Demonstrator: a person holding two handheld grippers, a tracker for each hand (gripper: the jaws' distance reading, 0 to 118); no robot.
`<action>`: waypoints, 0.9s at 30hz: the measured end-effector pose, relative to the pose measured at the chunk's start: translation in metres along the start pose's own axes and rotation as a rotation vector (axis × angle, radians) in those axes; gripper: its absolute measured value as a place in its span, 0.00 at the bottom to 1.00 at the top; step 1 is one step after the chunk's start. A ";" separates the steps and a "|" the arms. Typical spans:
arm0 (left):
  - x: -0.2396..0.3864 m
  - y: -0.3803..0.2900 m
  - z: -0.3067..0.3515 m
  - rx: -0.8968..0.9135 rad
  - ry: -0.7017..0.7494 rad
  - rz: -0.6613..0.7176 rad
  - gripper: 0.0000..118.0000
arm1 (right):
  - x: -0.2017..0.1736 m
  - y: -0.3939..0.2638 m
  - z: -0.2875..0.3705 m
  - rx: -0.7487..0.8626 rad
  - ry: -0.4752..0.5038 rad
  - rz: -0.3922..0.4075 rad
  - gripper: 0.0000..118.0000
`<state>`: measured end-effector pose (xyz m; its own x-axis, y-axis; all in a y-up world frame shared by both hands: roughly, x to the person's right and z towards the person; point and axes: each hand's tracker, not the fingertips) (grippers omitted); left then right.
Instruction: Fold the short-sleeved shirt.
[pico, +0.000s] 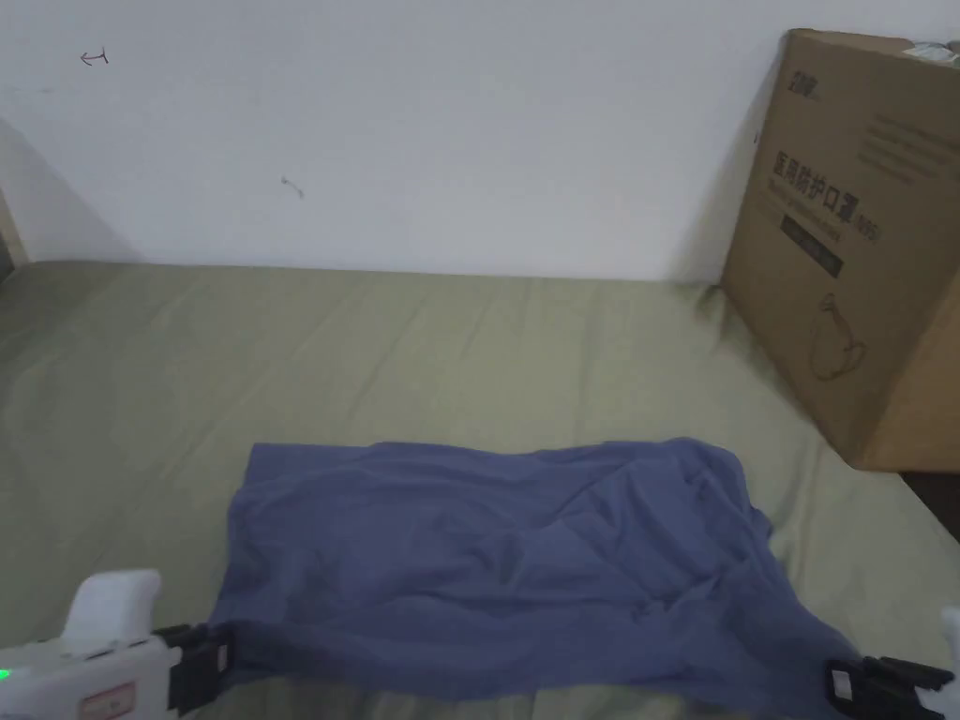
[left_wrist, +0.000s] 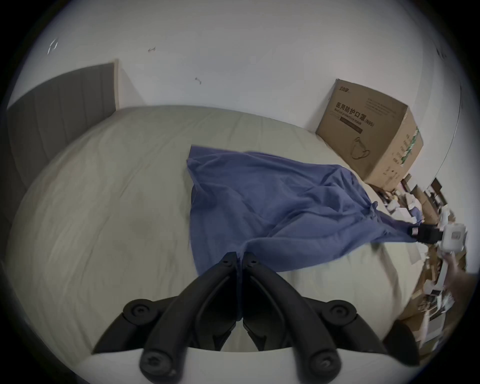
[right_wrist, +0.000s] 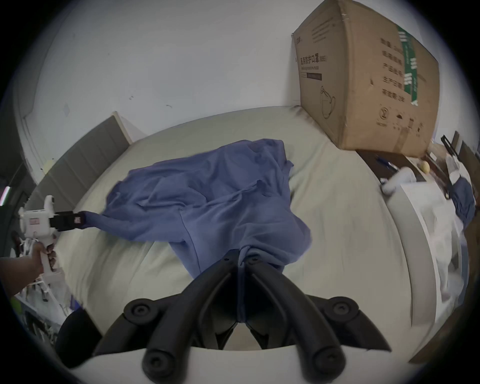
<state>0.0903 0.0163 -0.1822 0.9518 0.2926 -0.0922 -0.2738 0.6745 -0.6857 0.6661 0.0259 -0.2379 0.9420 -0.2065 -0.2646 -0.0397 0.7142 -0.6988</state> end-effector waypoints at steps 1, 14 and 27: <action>-0.003 -0.005 0.009 -0.005 0.005 0.004 0.01 | 0.001 -0.007 0.013 -0.001 0.002 0.006 0.02; -0.010 -0.090 0.078 -0.116 0.041 -0.224 0.01 | -0.012 -0.079 0.076 -0.149 0.049 0.025 0.02; -0.017 -0.130 0.052 -0.205 0.189 -0.386 0.57 | -0.009 -0.118 0.029 -0.321 -0.090 0.078 0.55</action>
<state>0.1028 -0.0415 -0.0539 0.9922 -0.0945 0.0811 0.1202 0.5561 -0.8224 0.6721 -0.0370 -0.1341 0.9571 -0.0890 -0.2756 -0.2023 0.4758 -0.8560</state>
